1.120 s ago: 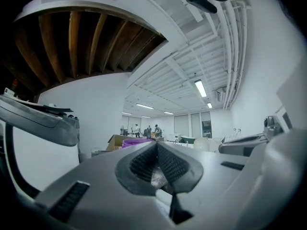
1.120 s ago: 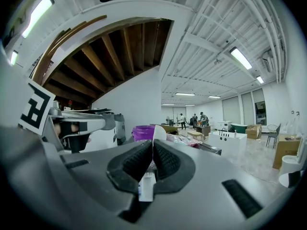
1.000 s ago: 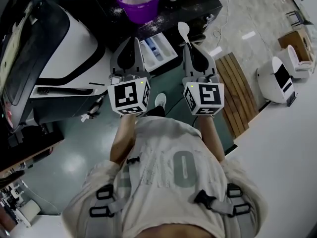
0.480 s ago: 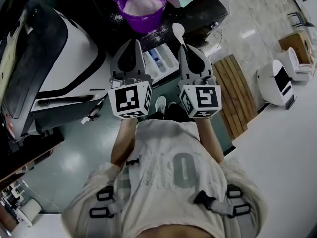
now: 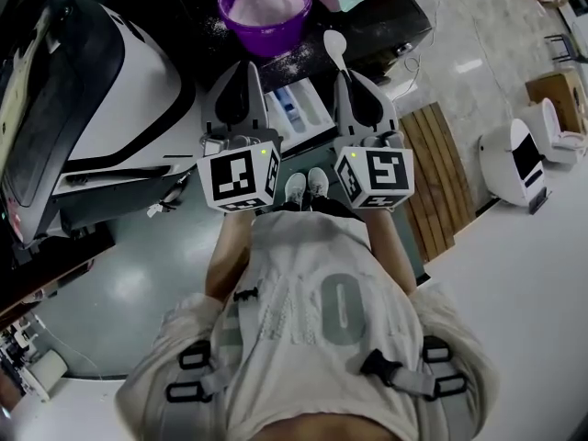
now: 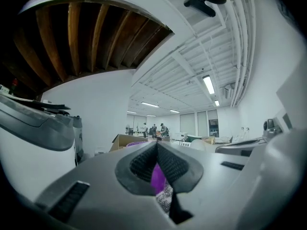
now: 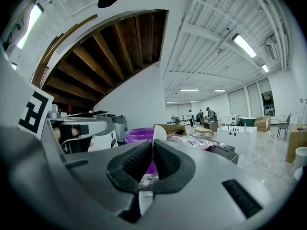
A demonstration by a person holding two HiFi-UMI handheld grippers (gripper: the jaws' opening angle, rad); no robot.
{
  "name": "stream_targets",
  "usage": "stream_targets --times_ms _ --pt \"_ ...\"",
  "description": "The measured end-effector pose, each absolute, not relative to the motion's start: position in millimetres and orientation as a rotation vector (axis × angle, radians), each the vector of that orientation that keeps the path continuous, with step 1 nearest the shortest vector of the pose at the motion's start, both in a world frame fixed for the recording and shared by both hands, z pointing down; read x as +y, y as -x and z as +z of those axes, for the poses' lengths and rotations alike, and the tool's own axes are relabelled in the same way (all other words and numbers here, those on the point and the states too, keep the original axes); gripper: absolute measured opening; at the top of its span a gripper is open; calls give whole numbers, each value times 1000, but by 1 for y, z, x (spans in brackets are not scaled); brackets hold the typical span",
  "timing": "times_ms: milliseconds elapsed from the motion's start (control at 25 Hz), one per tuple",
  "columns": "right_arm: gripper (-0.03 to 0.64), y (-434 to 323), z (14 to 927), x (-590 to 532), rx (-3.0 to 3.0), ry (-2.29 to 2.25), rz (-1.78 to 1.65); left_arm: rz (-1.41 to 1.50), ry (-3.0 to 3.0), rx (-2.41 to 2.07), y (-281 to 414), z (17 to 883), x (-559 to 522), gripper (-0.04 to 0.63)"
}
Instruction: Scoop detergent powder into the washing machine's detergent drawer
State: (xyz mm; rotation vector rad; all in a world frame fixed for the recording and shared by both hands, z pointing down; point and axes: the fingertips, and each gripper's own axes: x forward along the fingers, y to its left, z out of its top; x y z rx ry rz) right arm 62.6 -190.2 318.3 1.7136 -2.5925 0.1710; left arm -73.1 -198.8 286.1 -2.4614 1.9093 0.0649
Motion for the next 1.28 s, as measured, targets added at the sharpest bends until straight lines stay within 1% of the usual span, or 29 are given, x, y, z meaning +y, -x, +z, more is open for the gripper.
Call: stream_targets --times_ms 760,1280 --pt "3 -70 313 -212 -2686 -1614 175 83 2346 2042 77 278 -213 20" --pt "3 -56 300 -269 -2761 -1526 145 75 2257 2127 95 270 -252 20"
